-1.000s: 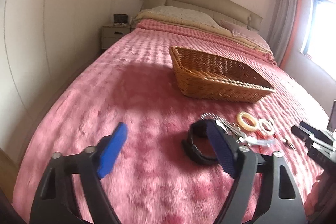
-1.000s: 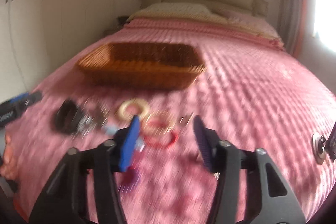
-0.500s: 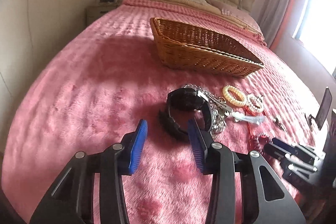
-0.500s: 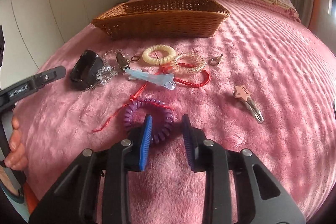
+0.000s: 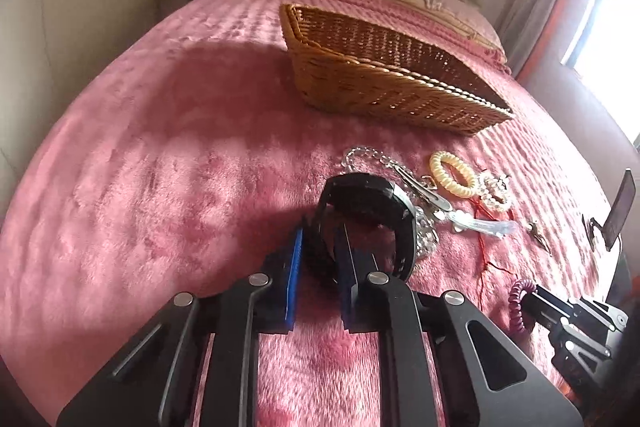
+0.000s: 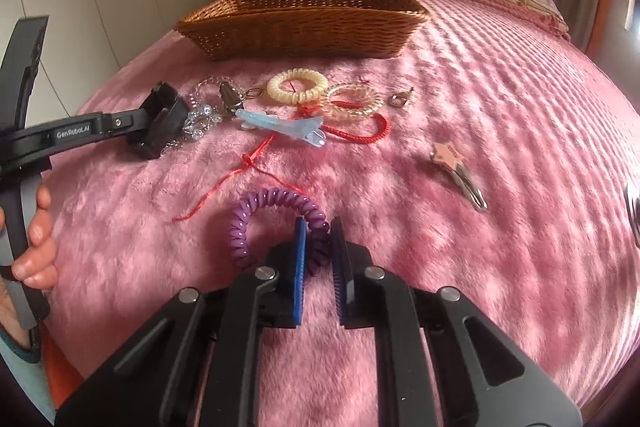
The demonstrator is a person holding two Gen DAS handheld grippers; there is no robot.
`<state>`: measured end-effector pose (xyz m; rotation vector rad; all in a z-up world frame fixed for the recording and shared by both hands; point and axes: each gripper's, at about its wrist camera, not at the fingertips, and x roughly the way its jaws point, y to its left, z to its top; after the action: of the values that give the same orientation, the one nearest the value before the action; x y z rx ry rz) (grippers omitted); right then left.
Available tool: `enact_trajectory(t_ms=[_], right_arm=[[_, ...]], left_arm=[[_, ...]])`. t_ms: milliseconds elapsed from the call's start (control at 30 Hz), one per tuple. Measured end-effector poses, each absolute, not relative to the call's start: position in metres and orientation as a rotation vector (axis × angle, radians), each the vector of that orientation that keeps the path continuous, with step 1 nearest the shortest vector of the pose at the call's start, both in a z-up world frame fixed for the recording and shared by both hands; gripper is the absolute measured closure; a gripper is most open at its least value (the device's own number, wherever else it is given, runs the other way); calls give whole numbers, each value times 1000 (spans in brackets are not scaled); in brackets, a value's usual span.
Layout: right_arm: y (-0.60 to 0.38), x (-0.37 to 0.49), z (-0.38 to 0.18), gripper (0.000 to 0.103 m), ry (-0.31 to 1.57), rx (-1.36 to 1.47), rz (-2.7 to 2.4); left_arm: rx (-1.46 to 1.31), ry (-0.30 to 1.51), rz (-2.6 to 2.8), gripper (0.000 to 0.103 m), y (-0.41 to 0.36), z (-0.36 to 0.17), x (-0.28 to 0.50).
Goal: Organize jewelry
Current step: 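Grasp the black watch with the left tool while the right grasps the purple coil, then carry watch and purple coil into the basket and open both tools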
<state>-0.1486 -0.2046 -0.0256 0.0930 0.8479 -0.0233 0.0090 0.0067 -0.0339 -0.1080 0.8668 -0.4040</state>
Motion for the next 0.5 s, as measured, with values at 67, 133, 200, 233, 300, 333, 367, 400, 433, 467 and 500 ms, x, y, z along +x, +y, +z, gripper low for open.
enact_trajectory(t_ms=[67,133,200,233,300,333,367,400,433,467,500], right_arm=[[-207,-154,-21,93,827,97,-34],[-209,-156,-17,93,812,109,-34],[-210,-158,-13,93,797,115,-31],[-211,-159,-10,93,791,120,-27],[-210,-159,-8,93,783,122,-28],[-210,-159,-8,93,784,124,-28],[-211,-159,-9,93,788,129,-24],[-212,-158,-11,93,793,137,-19],[-212,-157,-12,93,797,145,-14],[-213,-155,-15,93,804,154,-9],[-214,-154,-17,93,808,158,-8]], left_arm=[[-119,850,-409,90,11,-32,2],[-131,838,-415,91,13,-30,-4],[-144,833,-421,91,15,-27,-9],[-151,831,-426,92,16,-26,-10],[-147,830,-424,92,16,-26,-14],[-134,833,-419,93,16,-26,-15],[-112,841,-415,93,14,-28,-15],[-97,849,-412,92,13,-29,-16],[-79,862,-408,92,11,-31,-16],[-61,877,-412,90,9,-32,-15],[-41,889,-418,84,7,-33,-14]])
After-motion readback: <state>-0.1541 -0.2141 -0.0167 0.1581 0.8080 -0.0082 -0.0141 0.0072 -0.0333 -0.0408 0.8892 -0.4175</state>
